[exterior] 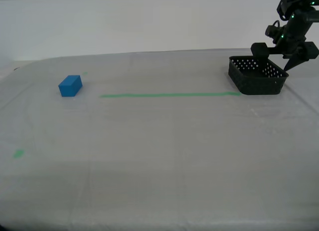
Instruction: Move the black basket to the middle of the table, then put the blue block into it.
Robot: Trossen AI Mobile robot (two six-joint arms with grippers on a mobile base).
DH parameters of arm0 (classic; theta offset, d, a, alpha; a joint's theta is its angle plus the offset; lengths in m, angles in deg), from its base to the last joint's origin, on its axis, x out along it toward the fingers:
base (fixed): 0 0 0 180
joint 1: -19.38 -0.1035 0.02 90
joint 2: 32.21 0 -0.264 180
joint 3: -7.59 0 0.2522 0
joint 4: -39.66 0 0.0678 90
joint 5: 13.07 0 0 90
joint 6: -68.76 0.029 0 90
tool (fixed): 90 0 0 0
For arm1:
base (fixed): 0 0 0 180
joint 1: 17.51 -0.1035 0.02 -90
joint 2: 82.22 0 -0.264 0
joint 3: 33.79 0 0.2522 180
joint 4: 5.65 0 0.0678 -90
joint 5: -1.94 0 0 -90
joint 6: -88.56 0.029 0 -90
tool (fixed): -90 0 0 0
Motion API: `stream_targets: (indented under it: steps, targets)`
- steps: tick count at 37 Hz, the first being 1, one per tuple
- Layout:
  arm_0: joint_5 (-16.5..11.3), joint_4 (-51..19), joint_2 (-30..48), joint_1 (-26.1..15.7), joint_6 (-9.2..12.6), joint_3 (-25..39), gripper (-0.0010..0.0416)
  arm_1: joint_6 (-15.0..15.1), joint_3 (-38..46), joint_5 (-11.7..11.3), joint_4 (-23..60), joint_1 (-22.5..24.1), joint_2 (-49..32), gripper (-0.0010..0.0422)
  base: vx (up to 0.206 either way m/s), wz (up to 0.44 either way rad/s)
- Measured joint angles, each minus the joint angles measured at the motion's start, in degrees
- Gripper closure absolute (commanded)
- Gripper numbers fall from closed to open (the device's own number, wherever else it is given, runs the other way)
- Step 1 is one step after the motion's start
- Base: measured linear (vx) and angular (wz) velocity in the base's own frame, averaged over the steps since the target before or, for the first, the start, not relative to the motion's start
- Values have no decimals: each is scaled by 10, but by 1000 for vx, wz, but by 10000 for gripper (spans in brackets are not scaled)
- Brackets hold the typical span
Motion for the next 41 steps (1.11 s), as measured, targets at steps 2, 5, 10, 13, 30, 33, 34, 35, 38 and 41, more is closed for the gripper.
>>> stream_targets:
  steps: [2,5,10,13,30,33,34,35,38,41]
  targets:
    - [0,-10,0,1,0,8,5,0,0,0,0,0,0,412,0,0]
    - [1,-27,2,2,0,14,5,0,0,0,0,0,0,412,0,0]
    - [1,-28,2,3,-4,9,5,0,0,0,0,0,0,412,0,0]
    - [2,-20,2,3,-5,1,5,0,0,0,0,0,0,412,0,0]
    - [7,14,1,3,-6,-26,6,0,0,0,0,0,0,412,0,0]
    - [7,17,1,3,-6,-26,8,0,0,0,0,0,0,412,0,0]
    - [7,17,1,3,-6,-26,10,0,0,0,0,0,0,412,0,0]
    - [7,17,1,3,-6,-26,13,0,0,0,0,0,0,412,0,0]
    - [7,19,1,3,-6,-27,26,0,0,0,0,0,0,412,0,0]
    - [7,21,1,3,-6,-28,44,0,0,0,0,0,0,412,0,0]
